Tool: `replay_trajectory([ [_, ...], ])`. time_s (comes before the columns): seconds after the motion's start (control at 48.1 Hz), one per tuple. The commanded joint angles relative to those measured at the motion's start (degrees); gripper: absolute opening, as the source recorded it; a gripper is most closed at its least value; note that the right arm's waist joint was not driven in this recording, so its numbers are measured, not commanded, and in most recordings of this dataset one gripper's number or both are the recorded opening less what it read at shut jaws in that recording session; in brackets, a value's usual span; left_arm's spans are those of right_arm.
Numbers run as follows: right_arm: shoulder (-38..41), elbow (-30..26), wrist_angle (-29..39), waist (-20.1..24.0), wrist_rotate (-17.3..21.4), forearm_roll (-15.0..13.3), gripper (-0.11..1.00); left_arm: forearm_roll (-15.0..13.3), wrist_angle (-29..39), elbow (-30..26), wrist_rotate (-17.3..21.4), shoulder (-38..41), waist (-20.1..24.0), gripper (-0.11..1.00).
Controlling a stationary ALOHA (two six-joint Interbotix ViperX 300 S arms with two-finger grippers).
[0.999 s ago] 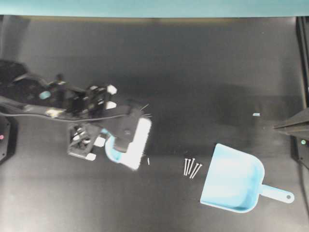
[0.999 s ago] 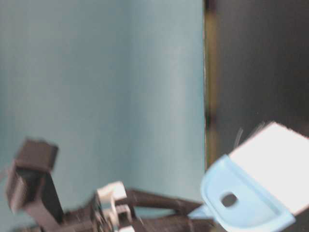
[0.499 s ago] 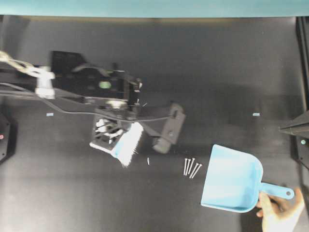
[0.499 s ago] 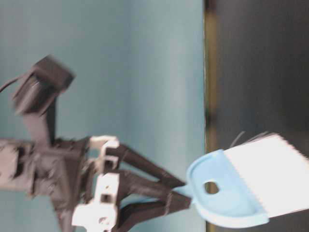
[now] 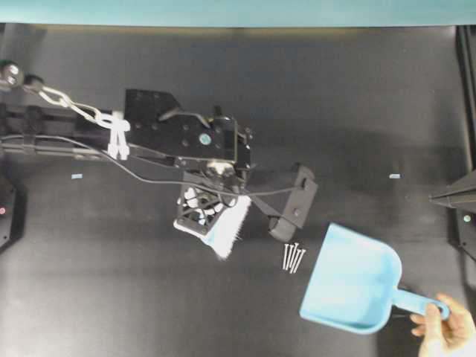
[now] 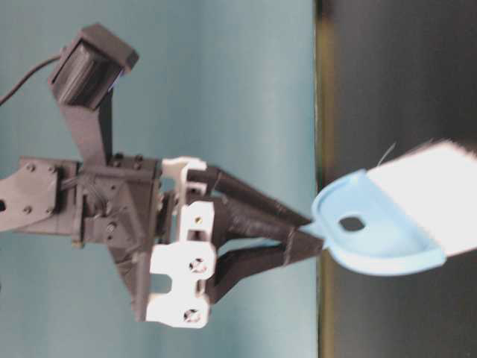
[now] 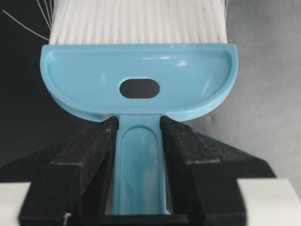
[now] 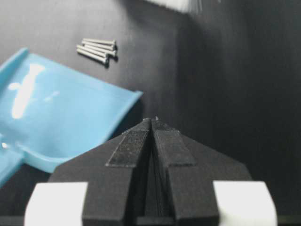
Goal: Hold the dustpan with a person, while the left arm uses a hand brush to gather the screws into the dustpan.
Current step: 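Sweep the brush rightward pushing the screws into the held dustpan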
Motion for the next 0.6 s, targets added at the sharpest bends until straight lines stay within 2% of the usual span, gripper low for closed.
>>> replay_trajectory([
  [0.0, 0.26, -0.79, -0.26, 0.00, -0.35, -0.09, -0.01, 0.18, -1.76, -0.97, 0.18, 0.09, -0.79, 0.31],
  [0.333, 0.26, -0.79, -0.26, 0.00, -0.35, -0.09, -0.01, 0.09, -6.77, -3.78, 0.09, 5.10, -2.64, 0.31],
  [0.582, 0.26, -0.79, -0.18, 0.00, -0.35, -0.09, -0.01, 0.18, -11.87, -13.36, 0.09, 10.90, -3.96, 0.30],
])
